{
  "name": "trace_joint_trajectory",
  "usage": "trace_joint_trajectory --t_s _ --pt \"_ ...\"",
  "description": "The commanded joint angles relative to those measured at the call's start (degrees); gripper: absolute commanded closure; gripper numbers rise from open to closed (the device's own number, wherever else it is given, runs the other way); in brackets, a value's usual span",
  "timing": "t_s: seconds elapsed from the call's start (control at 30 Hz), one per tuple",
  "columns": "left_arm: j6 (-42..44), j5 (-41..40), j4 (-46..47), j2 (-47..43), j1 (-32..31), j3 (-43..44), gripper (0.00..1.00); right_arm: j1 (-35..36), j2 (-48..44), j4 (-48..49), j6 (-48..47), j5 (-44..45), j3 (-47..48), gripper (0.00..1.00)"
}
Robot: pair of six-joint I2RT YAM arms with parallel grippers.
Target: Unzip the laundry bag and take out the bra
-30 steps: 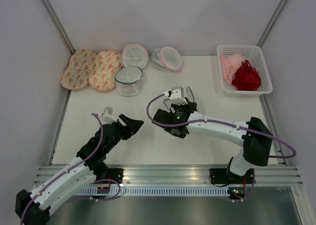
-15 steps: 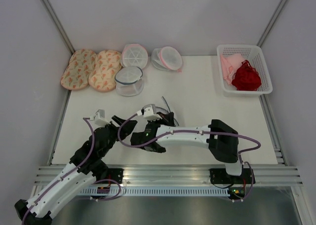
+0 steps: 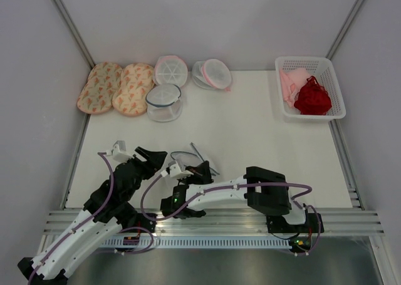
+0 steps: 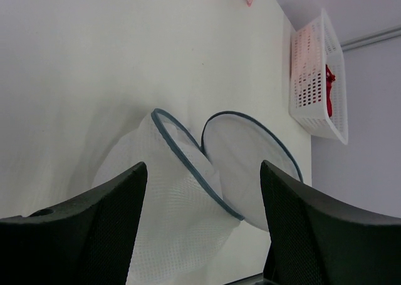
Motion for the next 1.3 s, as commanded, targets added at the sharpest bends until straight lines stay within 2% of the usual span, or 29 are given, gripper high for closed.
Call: trace_joint_trajectory --t_s 0.0,0.17,0.2,0.23,0.27,0.3,0.33,0.37,0.43,0.6,0.73,0.77,0.8,0.87,0.9,0.93,1.0,1.03,1.13,1.17,1.27 --pt "-1.75 -1.78 -0.80 -0.24 -0.18 2.58 0.23 3.18 0.97 -7.16 3.23 13.45 -0.25 1.00" --pt "-1.75 -1.95 -0.89 0.29 -0.18 2.84 0.22 7.31 3.25 -7.25 3.67 14.95 -0.43 0.99" --pt "-1.66 -1.95 -0.80 0.38 -0.09 2.84 0.21 7.93 3.26 -7.25 3.93 15.22 -0.43 0.92" --pt "-1.75 -1.95 -0.89 0.47 -0.09 2.84 0.21 8.37 3.17 -7.25 4.72 15.48 -0.69 0.59" --pt "-1.66 -1.95 -0.80 0.55 -0.09 2.84 0.21 9.33 2.73 -7.25 5.07 15.57 -0.61 0.42" --pt "-1.75 -1.95 -0.89 0.56 -0.18 2.75 0.20 9.78 1.86 -7.25 5.16 15.66 -0.69 0.33" --pt "-1.75 -1.95 -0.89 0.64 -0.09 2.75 0.19 9.96 1.15 -7.33 5.42 15.66 -0.95 0.17" --pt "-1.84 -1.95 -0.89 0.73 -0.18 2.75 0.19 10.48 0.36 -7.34 6.21 15.57 -1.04 0.10" --pt "-1.92 -1.78 -0.80 1.08 -0.18 2.75 0.18 11.01 -2.62 -7.25 7.09 15.66 -1.57 0.03" --pt "-1.23 -0.55 0.59 2.57 -0.18 3.10 0.17 13.56 -10.70 -7.25 9.20 14.26 -2.18 0.03" --pt "2.81 4.63 4.90 7.47 -0.18 3.54 0.15 11.99 -22.91 -6.81 10.17 9.86 -3.50 0.03" --pt "3.43 7.16 5.44 8.89 -0.09 4.41 0.15 10.85 -24.94 -6.63 9.82 8.73 -3.77 0.03" --pt "4.83 8.58 5.88 10.30 -0.18 4.86 0.15 9.97 -29.31 -5.50 5.12 5.67 -4.12 0.02" --pt "6.15 12.52 6.06 16.09 -0.18 6.26 0.14 6.21 -34.86 5.97 -3.93 0.65 -7.62 0.02" --pt "7.03 13.85 5.88 18.20 -0.18 7.75 0.14 4.70 -42.28 12.72 -11.37 -2.33 -10.07 0.02" --pt "7.39 15.17 5.62 19.87 -0.18 8.28 0.14 3.21 -46.62 27.58 -23.02 -11.06 -16.71 0.02" --pt "7.57 18.78 5.62 23.75 -0.18 9.34 0.14 -2.24 -57.76 38.85 -29.71 -19.55 -23.34 0.02" --pt "7.48 20.44 5.53 24.63 -0.18 9.52 0.13 -5.56 -59.83 41.85 -30.86 -21.94 -26.59 0.02" --pt "7.65 22.13 5.36 26.74 -0.18 10.48 0.12 -8.49 -59.15 35.15 -27.90 -21.17 -25.75 0.02" --pt "7.66 24.04 4.48 27.18 -0.18 11.71 0.10 -9.98 -58.62 34.33 -27.36 -22.65 -25.65 0.02" --pt "9.06 22.84 -0.17 27.98 -0.18 14.61 0.10 -13.05 -59.58 36.08 -28.32 -27.13 -27.49 0.02"
